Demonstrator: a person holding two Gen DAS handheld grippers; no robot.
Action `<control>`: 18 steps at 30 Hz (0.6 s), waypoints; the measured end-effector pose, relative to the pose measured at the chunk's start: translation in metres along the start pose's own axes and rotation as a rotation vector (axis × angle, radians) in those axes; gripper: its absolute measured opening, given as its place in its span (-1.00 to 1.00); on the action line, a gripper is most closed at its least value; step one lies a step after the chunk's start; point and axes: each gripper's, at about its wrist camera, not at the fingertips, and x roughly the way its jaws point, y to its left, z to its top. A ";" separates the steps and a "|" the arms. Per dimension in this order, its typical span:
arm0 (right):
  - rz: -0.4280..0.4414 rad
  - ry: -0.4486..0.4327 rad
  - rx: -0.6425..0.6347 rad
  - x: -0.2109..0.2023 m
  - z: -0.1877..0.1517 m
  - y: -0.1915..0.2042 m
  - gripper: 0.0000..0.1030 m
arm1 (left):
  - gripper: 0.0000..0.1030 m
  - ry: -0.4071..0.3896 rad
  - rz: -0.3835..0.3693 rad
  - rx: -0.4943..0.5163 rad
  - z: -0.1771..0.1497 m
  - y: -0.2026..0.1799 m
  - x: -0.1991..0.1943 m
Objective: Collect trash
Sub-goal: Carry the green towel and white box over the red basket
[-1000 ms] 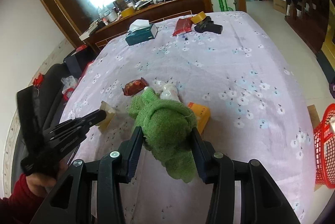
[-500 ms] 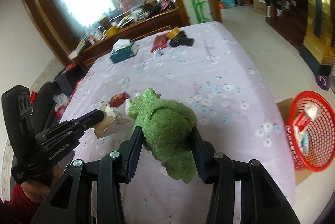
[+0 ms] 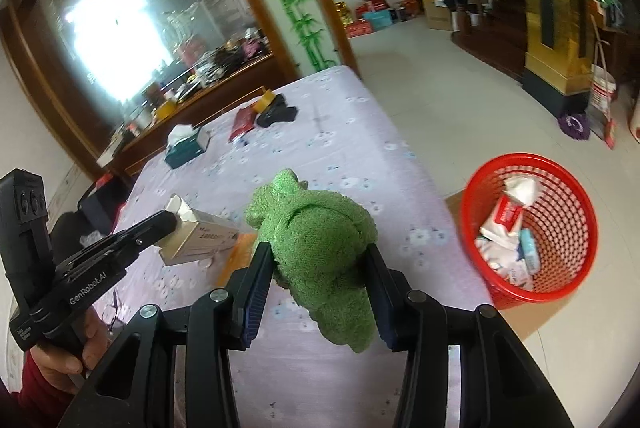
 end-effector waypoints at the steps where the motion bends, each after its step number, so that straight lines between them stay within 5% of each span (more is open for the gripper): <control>1: -0.005 -0.005 0.010 -0.003 0.000 -0.004 -0.04 | -0.90 0.002 -0.007 0.003 0.001 -0.002 0.001; 18: -0.052 -0.048 0.097 -0.025 0.008 -0.047 -0.04 | -0.90 0.028 -0.099 0.064 0.023 -0.051 0.027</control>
